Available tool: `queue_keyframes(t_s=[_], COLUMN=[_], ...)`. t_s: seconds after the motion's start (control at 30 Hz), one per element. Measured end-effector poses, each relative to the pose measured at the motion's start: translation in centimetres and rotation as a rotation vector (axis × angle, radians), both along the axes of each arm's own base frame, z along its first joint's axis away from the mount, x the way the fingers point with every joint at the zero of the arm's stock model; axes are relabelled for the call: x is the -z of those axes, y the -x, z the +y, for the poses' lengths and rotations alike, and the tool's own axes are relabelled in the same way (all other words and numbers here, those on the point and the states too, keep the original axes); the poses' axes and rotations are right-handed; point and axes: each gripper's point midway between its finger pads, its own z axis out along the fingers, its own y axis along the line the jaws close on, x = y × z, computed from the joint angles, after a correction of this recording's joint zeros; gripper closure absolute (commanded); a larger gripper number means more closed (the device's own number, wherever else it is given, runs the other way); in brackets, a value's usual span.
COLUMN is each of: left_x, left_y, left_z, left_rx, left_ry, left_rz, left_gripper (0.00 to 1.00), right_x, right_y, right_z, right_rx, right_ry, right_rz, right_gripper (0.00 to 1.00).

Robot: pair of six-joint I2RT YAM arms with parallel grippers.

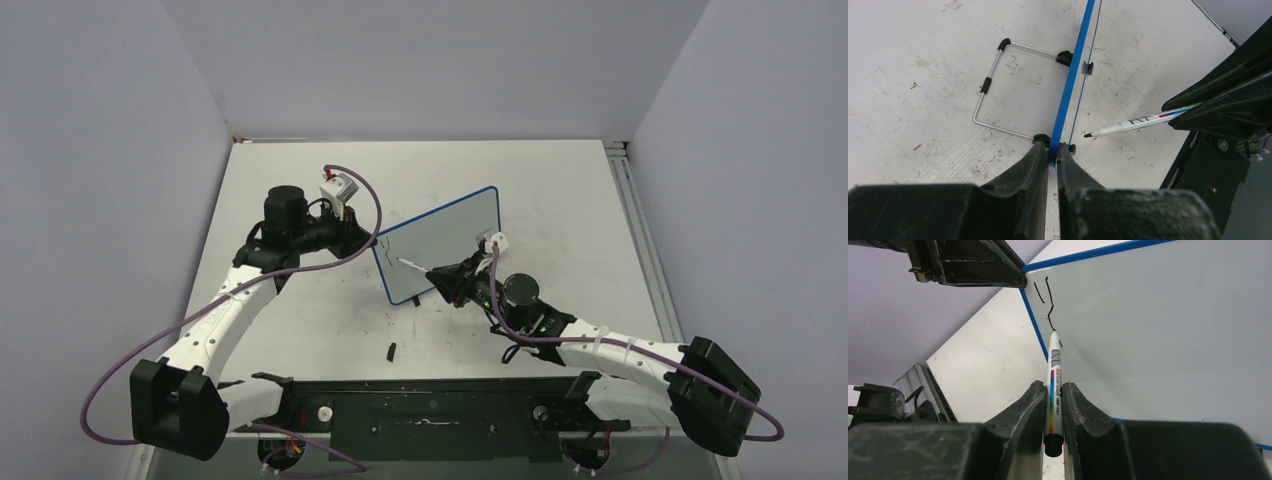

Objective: Write a sentence on the whiteboard

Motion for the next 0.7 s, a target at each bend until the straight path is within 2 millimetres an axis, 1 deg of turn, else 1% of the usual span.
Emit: queue_keyframes(t_s=[0.3, 0.43, 0.7], left_x=[0.0, 0.0, 0.0], left_y=[0.0, 0.0, 0.0], left_z=[0.0, 0.0, 0.0], left_rx=[0.001, 0.001, 0.002], left_ry=[0.000, 0.001, 0.001], left_rz=[0.000, 0.000, 0.000], left_gripper=[1.00, 1.00, 1.00], right_x=[1.0, 1.1, 0.7], right_y=[-0.5, -0.9, -1.6], right_z=[0.0, 0.0, 0.0], right_rx=[0.011, 0.022, 0.035], right_ry=[0.021, 0.021, 0.003], right_rz=[0.013, 0.013, -0.001], right_gripper=[0.95, 0.95, 0.95])
